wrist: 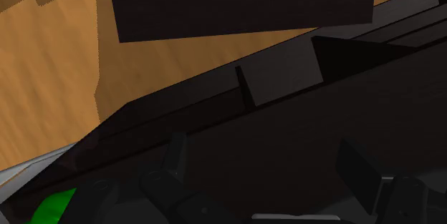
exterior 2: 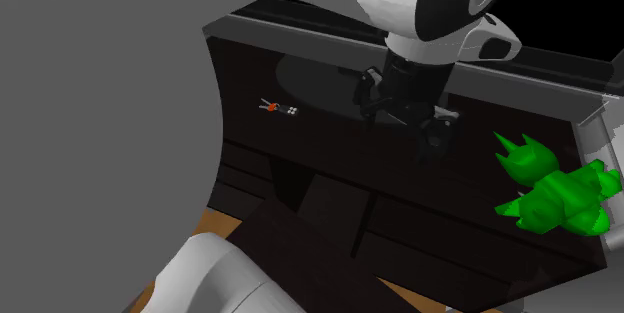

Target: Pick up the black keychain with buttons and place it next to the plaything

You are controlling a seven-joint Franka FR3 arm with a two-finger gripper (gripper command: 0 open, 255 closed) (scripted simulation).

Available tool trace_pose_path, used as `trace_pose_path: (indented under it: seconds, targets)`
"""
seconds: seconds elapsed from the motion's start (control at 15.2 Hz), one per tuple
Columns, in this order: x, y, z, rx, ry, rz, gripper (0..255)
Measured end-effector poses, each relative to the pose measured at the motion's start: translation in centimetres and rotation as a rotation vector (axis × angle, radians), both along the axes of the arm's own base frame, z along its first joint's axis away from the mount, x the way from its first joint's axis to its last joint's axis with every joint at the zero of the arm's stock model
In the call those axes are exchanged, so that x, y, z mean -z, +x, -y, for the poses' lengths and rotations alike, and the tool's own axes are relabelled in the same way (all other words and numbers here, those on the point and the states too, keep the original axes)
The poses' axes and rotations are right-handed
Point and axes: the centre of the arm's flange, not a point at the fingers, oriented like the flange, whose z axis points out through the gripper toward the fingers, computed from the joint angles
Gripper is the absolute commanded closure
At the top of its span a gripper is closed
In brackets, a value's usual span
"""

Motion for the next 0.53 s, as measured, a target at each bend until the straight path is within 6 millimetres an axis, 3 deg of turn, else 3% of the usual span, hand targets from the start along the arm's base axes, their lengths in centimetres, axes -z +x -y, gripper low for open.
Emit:
trace_pose_path:
  seconds: [0.2,0.53]
  targets:
    - [0.7,0.3,-1.5,0.005,0.001,0.001,0]
    - [3.5,1.9,-6.6,0.028,0.003,0.007,0]
